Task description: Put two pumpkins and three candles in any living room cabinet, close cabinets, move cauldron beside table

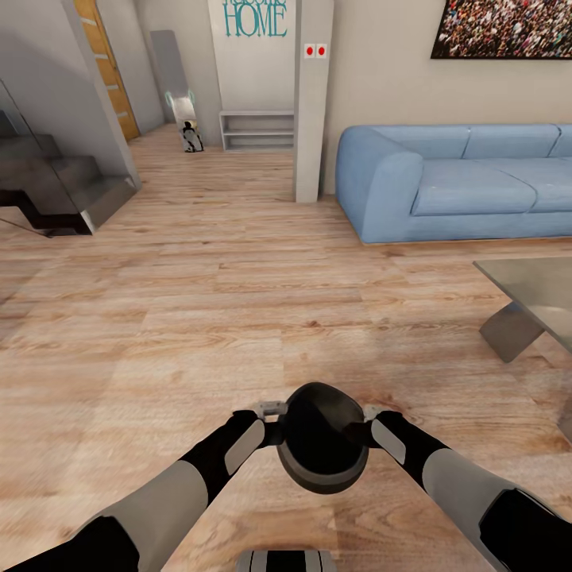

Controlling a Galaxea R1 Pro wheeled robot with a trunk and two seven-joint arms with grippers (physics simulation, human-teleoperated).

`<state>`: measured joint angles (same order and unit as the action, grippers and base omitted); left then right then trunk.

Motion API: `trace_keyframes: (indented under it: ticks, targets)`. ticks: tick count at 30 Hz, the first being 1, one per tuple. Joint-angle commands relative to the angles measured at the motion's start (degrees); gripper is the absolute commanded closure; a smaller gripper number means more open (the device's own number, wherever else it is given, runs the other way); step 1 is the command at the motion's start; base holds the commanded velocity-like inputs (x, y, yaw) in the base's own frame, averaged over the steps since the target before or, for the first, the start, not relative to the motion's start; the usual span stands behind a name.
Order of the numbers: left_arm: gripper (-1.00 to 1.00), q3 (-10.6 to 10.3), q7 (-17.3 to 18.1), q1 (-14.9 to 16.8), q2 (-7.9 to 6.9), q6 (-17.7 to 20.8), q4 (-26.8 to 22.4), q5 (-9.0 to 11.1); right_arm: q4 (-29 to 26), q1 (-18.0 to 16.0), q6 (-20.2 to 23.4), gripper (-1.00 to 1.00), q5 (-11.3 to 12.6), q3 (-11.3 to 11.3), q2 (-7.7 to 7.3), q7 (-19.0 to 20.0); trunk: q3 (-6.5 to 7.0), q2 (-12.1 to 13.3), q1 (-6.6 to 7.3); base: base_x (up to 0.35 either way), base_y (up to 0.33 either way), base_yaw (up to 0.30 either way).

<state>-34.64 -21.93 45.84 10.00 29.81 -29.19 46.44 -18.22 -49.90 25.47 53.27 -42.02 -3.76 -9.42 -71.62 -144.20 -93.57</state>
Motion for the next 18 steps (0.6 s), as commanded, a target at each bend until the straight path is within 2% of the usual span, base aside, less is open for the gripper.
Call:
trace_keyframes:
  ticks: [1,18]
  targets:
    - [-1.0,-0.25,-0.47,0.04,0.0,0.16,-0.07,0.35,-0.18,-0.02,0.19,-1.0,0.6,-0.43,-0.09,-0.5,-0.05,-0.02,0.01,0.0,0.0,0.0]
    - [-1.0,-0.31,2.69,0.03,0.0,-0.01,-0.31,0.49,-0.23,-0.02,0.19,-1.0,0.6,-0.43,-0.08,-0.5,-0.05,-0.02,0.01,0.0,0.0,0.0]
